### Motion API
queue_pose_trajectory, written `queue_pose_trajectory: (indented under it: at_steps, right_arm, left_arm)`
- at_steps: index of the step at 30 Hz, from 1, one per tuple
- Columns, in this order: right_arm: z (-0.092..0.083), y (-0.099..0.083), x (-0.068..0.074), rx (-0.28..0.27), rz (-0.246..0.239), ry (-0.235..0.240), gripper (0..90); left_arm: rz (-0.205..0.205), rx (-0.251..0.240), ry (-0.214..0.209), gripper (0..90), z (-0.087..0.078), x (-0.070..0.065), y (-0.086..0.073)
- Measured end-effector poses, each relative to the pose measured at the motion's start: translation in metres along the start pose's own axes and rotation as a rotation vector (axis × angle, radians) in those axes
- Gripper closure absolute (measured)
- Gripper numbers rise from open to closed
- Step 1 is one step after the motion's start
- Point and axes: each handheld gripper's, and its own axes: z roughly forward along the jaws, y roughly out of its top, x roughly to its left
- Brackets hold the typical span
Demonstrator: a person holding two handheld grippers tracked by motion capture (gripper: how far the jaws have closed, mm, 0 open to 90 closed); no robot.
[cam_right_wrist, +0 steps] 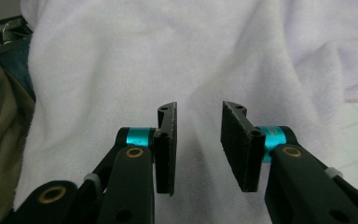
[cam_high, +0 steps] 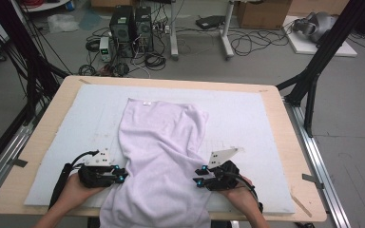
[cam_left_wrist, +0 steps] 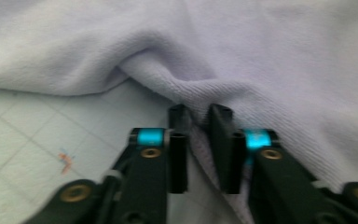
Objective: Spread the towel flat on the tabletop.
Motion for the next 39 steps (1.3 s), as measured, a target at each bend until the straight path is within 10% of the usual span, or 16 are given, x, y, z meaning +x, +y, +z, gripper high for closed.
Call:
queue_pose_trajectory:
  at_steps: [17, 25, 30, 39]
  right_arm:
    - [0.006, -0.005, 0.0, 0.023, 0.007, -0.003, 63.7]
    - [-0.02, 0.003, -0.011, -0.066, 0.028, -0.088, 62.1]
    - [-0.017, -0.005, -0.021, -0.012, 0.06, -0.101, 61.6]
    - [-0.005, -0.008, -0.012, 0.04, 0.044, -0.004, 82.8]
  left_arm:
    - [-0.032, -0.079, 0.113, 82.1, -0.077, -0.02, -0.03]
    - [-0.036, -0.089, 0.071, 61.9, -0.045, -0.007, -0.006]
    - [-0.007, -0.049, 0.002, 60.0, -0.014, -0.01, 0.008]
    - [-0.007, 0.0, -0.001, 71.4, -0.006, -0.008, -0.004]
